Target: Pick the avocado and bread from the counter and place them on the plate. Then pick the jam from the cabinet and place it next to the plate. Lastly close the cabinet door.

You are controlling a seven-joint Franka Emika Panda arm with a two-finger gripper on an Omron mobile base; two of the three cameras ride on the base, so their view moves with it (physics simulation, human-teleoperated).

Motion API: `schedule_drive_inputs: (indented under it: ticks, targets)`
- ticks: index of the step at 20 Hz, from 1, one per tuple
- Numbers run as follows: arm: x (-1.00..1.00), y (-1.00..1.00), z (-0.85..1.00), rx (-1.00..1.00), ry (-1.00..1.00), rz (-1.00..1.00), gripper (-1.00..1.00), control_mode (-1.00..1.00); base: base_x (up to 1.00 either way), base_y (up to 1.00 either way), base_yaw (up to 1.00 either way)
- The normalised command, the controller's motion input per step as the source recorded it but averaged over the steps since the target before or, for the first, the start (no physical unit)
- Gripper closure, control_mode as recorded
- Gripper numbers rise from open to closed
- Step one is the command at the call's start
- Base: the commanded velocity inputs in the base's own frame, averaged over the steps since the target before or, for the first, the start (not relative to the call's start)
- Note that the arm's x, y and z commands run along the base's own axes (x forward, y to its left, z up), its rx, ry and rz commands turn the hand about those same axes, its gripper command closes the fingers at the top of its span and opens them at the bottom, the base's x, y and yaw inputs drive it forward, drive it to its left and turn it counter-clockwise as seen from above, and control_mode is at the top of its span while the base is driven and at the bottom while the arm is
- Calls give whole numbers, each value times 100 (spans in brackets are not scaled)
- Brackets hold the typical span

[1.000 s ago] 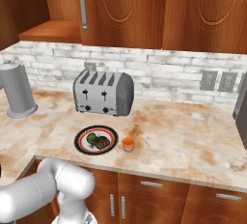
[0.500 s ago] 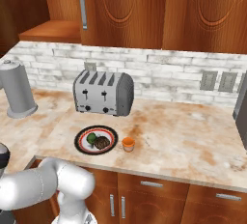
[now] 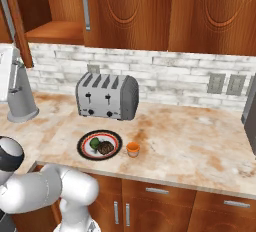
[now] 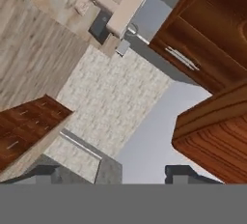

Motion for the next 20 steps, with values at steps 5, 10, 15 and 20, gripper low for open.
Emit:
schedule_drive_inputs:
  ticks: [5, 10, 15, 20]
  targets:
    - [100, -85, 26, 12, 55, 0, -100, -100, 0, 0, 0]
    - [100, -78, 13, 8, 59, 0, -100, -100, 0, 0, 0]
    - [100, -69, 2, 9, 68, 0, -100, -100, 0, 0, 0]
    - [100, -55, 1, 13, 70, 0, -100, -100, 0, 0, 0]
